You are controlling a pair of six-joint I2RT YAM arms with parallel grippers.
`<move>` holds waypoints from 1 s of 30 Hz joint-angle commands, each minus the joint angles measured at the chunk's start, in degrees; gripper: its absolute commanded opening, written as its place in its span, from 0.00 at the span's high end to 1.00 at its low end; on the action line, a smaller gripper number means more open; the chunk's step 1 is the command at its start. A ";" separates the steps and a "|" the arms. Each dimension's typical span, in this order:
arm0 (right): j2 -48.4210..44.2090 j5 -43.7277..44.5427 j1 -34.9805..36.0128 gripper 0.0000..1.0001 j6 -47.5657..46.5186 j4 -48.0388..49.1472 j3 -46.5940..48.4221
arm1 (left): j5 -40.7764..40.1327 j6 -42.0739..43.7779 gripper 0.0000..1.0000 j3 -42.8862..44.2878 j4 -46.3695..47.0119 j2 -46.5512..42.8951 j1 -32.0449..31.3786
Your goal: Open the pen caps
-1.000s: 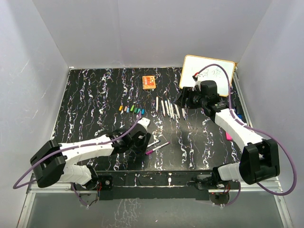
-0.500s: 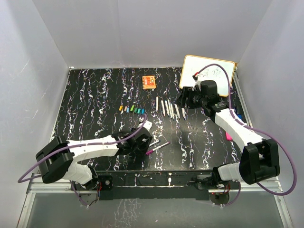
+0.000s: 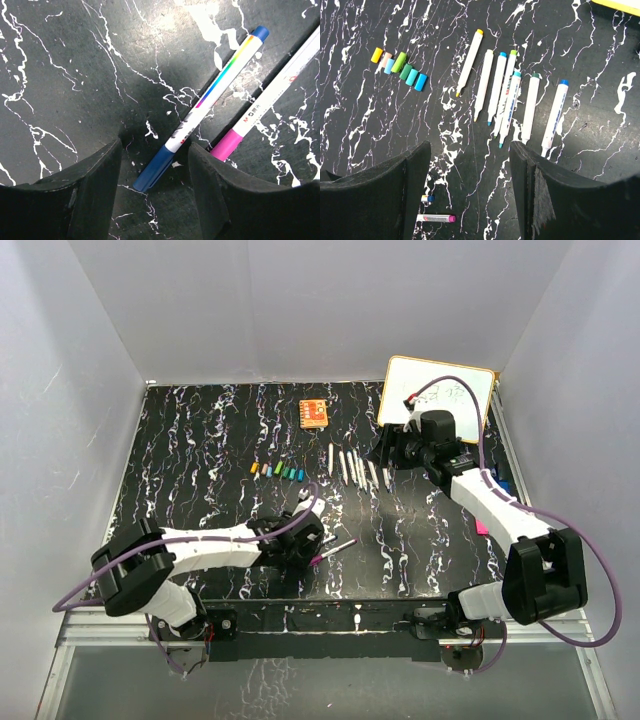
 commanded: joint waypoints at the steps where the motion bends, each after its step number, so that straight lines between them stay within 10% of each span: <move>1: 0.44 -0.63 -0.31 0.38 -0.31 3.73 0.05 | -2.28 -0.88 0.49 1.18 -1.48 2.37 -0.30; 30: 2.16 -3.56 -0.31 0.38 1.03 5.57 -0.65 | -3.67 0.39 1.00 4.63 0.32 7.84 4.54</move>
